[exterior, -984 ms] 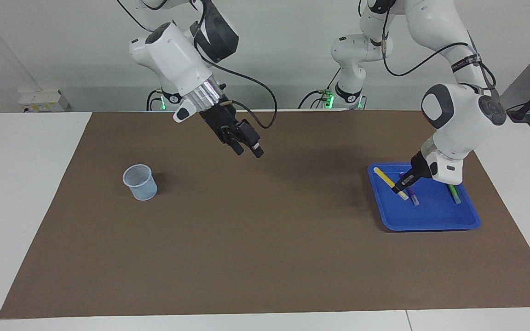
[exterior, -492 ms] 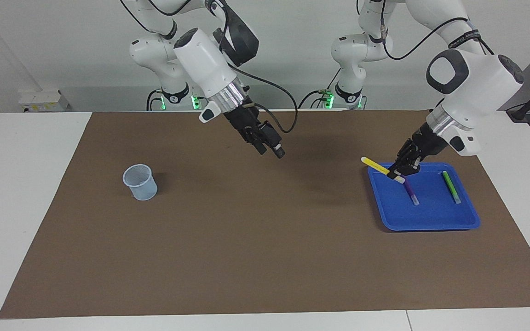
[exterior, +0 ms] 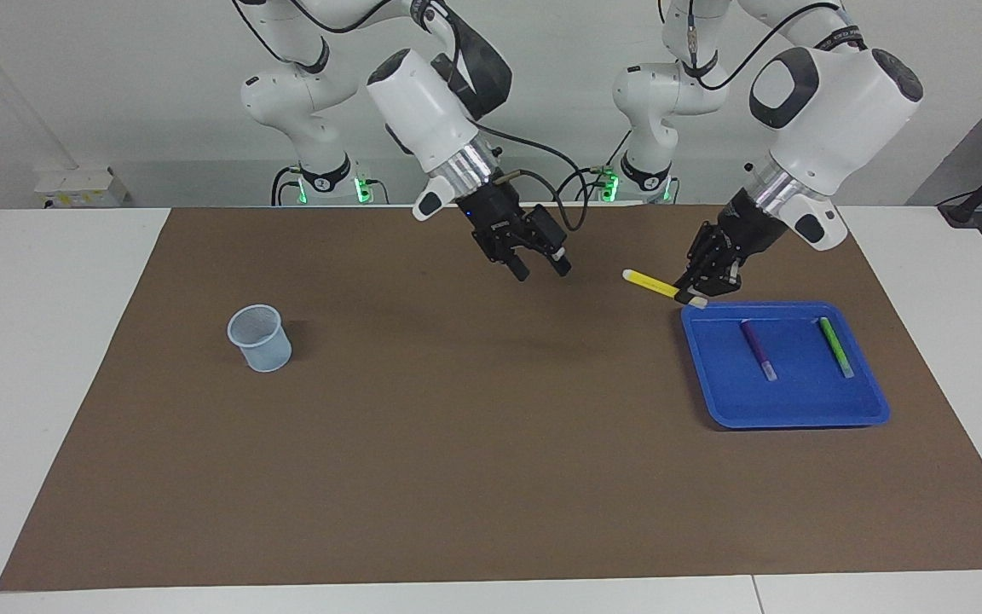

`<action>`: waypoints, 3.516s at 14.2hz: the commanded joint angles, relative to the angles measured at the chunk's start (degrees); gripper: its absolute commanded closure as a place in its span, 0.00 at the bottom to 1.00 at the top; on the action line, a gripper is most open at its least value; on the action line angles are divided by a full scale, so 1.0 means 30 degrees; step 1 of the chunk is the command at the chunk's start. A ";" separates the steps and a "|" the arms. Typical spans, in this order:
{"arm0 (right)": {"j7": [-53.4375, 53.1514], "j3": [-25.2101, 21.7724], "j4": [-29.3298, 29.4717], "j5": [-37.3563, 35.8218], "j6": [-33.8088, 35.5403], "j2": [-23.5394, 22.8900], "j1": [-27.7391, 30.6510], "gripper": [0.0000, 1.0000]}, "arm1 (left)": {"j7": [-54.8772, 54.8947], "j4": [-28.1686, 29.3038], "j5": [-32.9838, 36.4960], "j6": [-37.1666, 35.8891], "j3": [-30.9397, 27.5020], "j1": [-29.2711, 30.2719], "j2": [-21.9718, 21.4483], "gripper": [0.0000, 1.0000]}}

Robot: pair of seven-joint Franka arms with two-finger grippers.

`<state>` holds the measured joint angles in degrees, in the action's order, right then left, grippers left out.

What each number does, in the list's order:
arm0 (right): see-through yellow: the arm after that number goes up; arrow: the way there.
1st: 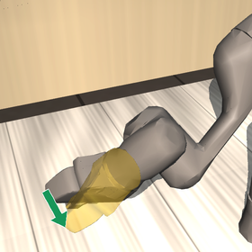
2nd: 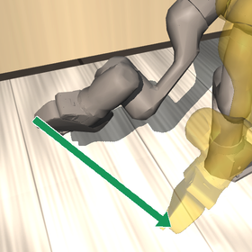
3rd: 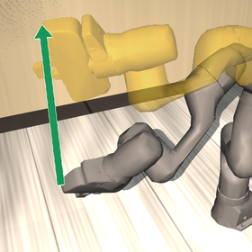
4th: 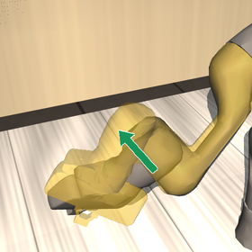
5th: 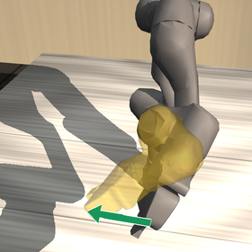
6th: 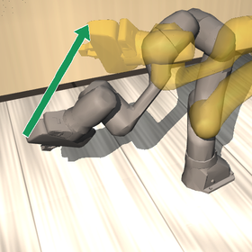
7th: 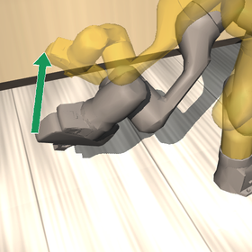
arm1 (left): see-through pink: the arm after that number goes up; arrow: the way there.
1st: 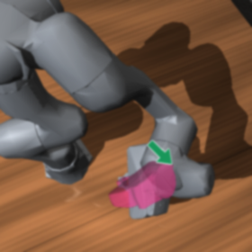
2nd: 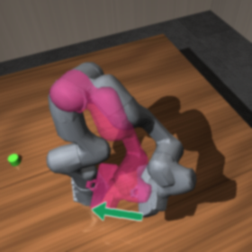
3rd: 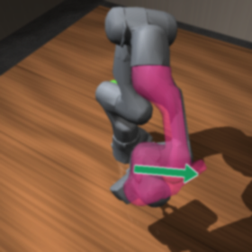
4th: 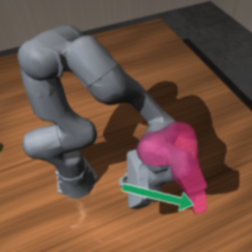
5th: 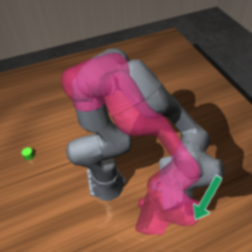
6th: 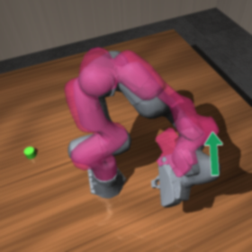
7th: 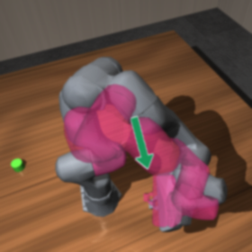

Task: Transfer and insert pens with both arms
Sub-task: 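Lift the yellow pen with the left gripper while the right gripper approaches, then grasp the yellow pen's free end with the right gripper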

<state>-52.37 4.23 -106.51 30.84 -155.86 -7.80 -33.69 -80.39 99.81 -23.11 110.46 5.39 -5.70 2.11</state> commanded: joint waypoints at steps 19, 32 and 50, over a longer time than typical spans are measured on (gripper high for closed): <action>0.0376 -0.0004 0.3218 -0.0378 -0.2100 -0.2673 -0.1779 0.41 | -0.1535 0.2296 -0.2109 0.0271 -0.0303 -0.0328 -0.1993 1.00; 0.0464 -0.0033 0.3188 -0.0378 -0.2100 -0.2673 -0.2278 0.49 | -0.1974 0.2325 -0.2374 0.0476 -0.0303 -0.0387 -0.2051 1.00; 0.0609 -0.0033 0.3247 -0.0319 -0.2100 -0.2702 -0.2015 0.88 | -0.2121 0.2413 -0.2608 0.0476 -0.0303 -0.0387 -0.2257 1.00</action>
<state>-51.93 3.74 -97.28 30.27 -161.56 -15.02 -40.78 -86.59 105.06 -30.16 111.03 4.81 -6.57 -2.45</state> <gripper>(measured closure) 0.815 0.837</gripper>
